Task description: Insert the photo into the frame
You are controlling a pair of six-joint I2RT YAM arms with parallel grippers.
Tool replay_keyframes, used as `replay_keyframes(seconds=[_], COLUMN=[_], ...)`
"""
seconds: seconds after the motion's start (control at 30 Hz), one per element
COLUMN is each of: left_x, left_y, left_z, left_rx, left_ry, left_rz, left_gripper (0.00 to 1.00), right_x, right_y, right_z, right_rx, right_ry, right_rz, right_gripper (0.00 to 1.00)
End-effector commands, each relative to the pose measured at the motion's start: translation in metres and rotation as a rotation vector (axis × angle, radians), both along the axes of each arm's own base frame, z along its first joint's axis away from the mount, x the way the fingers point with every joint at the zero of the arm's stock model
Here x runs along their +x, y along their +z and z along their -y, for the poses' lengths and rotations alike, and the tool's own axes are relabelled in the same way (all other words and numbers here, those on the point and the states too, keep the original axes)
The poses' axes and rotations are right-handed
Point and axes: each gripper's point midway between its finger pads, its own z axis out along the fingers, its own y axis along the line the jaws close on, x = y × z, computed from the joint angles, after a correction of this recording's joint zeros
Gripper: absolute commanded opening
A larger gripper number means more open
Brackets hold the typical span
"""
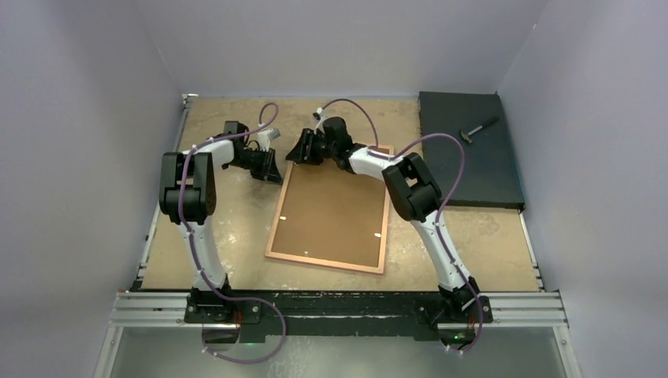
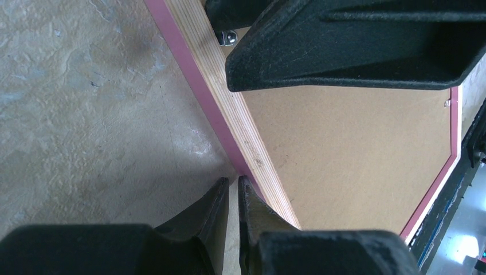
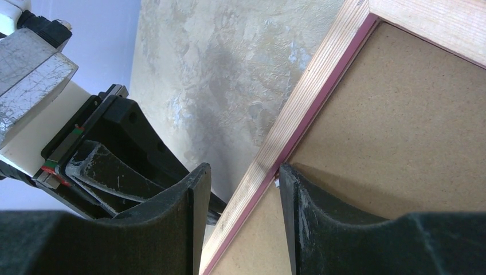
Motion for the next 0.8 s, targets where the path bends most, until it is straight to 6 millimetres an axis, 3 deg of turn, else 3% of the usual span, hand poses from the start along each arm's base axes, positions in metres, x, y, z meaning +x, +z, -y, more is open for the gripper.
replay_keyframes(seconds=[0.0, 0.2, 0.27, 0.37, 0.47, 0.5, 0.57, 0.7, 0.77], left_x=[-0.007, -0.009, -0.01, -0.014, -0.023, -0.027, -0.036, -0.048, -0.053], left_y=[-0.003, 0.005, 0.011, 0.02, 0.023, 0.023, 0.023, 0.021, 0.02], left_z=[0.004, 0.002, 0.001, -0.005, -0.011, -0.013, -0.016, -0.02, -0.02], left_rx=[0.028, 0.032, 0.036, 0.053, 0.089, 0.103, 0.121, 0.145, 0.149], left_ry=[-0.028, -0.03, -0.036, -0.05, -0.082, -0.094, -0.117, -0.149, -0.162], left_rz=[0.007, 0.017, 0.023, 0.04, 0.046, 0.047, 0.043, 0.05, 0.052], left_gripper=[0.1, 0.1, 0.09, 0.1, 0.11, 0.12, 0.12, 0.13, 0.13], right_x=[-0.029, -0.027, -0.026, -0.01, 0.01, 0.015, 0.02, 0.009, 0.001], right_y=[-0.004, 0.012, 0.022, 0.053, 0.082, 0.091, 0.1, 0.094, 0.08], right_z=[-0.021, -0.029, -0.029, -0.016, 0.027, 0.047, 0.094, 0.199, 0.243], right_rx=[-0.006, -0.009, -0.018, -0.037, -0.077, -0.092, -0.149, -0.311, -0.397], right_ry=[0.079, 0.111, 0.128, 0.076, -0.032, -0.076, -0.181, -0.395, -0.494], right_rz=[-0.051, -0.015, 0.002, 0.073, 0.125, 0.14, 0.152, 0.124, 0.107], right_gripper=[0.5, 0.53, 0.59, 0.7, 0.87, 0.95, 0.99, 0.99, 0.99])
